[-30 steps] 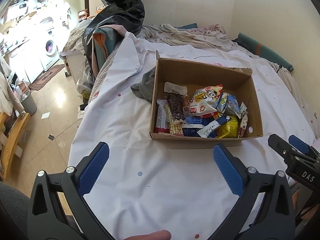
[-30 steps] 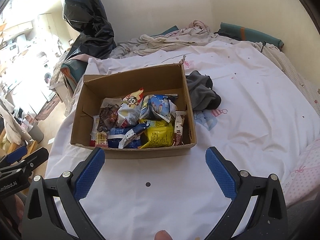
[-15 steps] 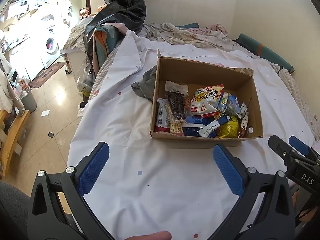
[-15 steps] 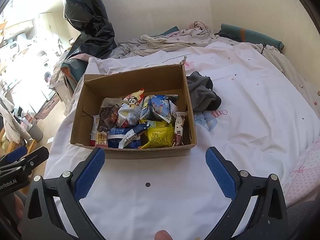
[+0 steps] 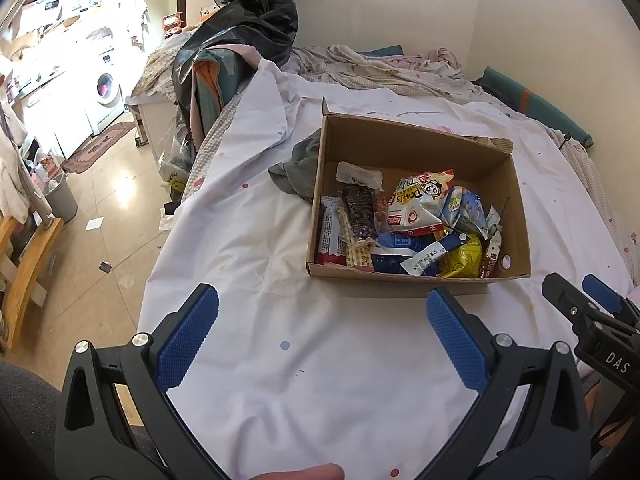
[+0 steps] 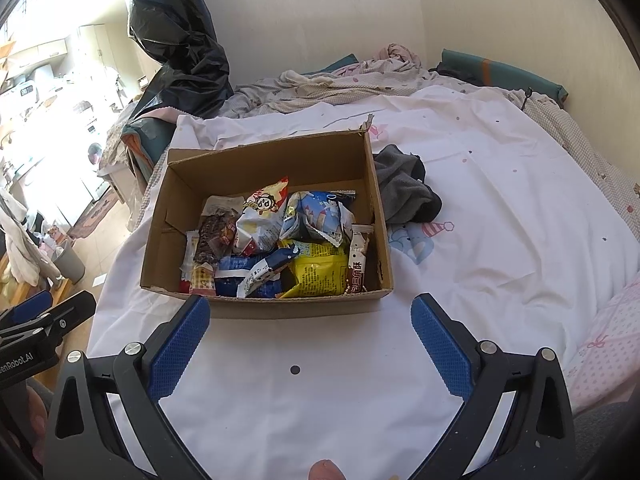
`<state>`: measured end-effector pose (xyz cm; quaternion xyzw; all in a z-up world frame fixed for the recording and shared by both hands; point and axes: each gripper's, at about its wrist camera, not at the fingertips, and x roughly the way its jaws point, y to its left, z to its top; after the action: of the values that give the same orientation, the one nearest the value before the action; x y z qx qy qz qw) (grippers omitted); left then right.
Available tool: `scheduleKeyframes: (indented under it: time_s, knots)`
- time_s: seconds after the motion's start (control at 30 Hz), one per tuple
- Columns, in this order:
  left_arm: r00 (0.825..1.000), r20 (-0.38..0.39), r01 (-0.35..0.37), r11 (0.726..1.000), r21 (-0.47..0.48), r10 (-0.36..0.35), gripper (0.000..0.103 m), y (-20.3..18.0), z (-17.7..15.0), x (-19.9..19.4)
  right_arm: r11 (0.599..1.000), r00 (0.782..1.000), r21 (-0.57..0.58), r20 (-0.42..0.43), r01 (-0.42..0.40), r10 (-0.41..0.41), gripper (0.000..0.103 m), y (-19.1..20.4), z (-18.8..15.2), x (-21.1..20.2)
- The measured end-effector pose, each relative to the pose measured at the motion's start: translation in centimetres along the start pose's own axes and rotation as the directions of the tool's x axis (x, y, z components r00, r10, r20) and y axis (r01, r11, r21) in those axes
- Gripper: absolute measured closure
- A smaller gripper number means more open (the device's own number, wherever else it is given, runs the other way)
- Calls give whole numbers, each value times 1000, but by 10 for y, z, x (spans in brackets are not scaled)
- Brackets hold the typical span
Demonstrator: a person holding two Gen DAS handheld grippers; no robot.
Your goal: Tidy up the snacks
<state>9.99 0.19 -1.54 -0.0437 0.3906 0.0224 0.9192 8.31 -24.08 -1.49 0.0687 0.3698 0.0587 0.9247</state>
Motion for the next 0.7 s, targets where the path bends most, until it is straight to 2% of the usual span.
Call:
scheduleKeyframes:
  time_s: [0.7]
  knots:
    - [1000,-8,4,1000,-2,-4,0,-5,-2,2,1000,1000,-8,2,-6,6,0,5,2,1]
